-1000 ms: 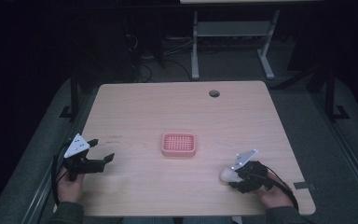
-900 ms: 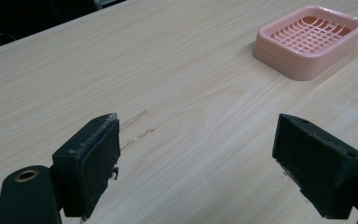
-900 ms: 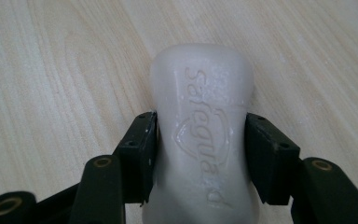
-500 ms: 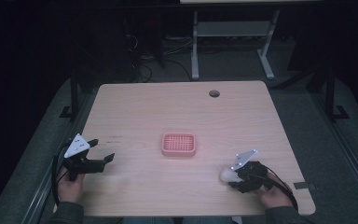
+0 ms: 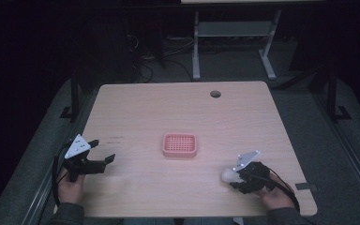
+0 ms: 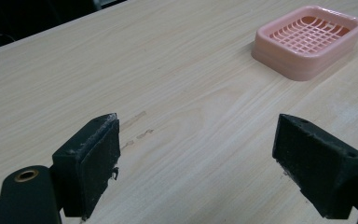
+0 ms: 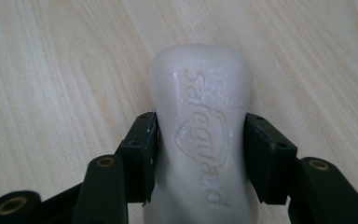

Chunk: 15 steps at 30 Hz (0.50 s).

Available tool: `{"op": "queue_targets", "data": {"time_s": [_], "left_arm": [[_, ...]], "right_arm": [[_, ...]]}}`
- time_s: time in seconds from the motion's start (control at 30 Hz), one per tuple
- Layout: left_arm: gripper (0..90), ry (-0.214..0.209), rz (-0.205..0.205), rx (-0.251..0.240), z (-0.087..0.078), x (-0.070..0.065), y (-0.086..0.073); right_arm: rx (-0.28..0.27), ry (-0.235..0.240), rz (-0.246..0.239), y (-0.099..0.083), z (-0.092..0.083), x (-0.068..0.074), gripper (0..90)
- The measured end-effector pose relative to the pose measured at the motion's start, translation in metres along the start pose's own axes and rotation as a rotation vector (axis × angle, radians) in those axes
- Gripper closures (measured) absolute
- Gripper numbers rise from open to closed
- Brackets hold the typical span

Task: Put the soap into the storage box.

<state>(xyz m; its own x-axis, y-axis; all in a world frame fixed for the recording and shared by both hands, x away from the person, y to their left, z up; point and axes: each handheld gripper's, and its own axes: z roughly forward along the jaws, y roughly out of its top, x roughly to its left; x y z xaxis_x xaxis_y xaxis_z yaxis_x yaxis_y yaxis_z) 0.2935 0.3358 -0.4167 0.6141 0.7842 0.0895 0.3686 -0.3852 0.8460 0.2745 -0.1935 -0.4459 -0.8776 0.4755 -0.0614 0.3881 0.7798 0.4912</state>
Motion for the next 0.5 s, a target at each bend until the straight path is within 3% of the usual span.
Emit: {"op": "queue_targets", "data": {"time_s": [0.17, 0.5], "left_arm": [[14.5, 0.000, 0.000, 0.000, 0.0000, 0.0002, 0.0000], [14.5, -0.001, -0.002, 0.000, 0.0001, 0.0002, -0.0001]], "right_arm": [[-0.023, -0.011, -0.002, 0.0002, -0.0035, 0.0001, 47.9], [-0.011, 0.001, -0.020, 0.0014, -0.0019, 0.0023, 48.1]]}}
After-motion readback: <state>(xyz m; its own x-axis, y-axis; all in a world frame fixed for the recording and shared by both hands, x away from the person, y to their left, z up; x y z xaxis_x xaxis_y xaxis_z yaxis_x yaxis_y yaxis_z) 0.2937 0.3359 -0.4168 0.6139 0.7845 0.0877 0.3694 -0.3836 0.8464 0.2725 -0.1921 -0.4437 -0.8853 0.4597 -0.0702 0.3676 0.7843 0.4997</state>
